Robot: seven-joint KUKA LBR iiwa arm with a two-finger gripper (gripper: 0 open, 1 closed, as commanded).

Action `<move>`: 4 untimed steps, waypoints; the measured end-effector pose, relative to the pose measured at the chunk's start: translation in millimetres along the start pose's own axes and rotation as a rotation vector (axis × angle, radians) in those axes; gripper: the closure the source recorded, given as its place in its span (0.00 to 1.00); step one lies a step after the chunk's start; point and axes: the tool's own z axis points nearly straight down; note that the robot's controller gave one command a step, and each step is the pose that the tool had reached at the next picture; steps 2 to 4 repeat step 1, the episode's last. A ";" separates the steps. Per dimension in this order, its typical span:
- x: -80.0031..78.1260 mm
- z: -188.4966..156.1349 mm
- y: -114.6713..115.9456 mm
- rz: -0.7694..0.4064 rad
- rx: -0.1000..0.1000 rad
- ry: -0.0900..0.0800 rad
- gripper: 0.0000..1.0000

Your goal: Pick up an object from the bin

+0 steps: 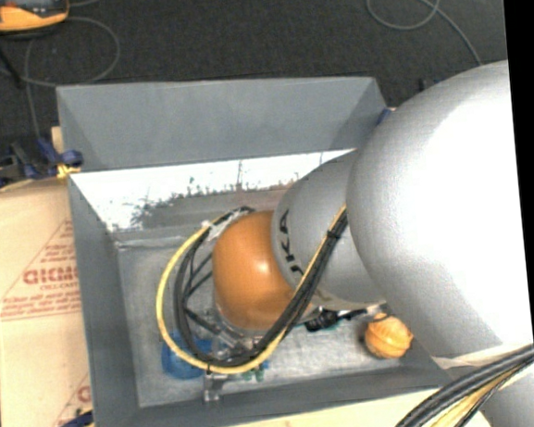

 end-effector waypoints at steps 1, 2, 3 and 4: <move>3.2 -16.7 -1.0 0.001 0.005 0.018 1.00; 3.2 -16.7 -1.0 0.001 0.005 0.018 1.00; 3.2 -16.7 -1.0 0.001 0.005 0.018 1.00; 3.2 -16.7 -1.0 0.001 0.005 0.018 1.00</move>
Offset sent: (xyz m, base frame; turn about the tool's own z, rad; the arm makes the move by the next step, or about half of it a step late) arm 0.0001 -0.0001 0.0254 0.0000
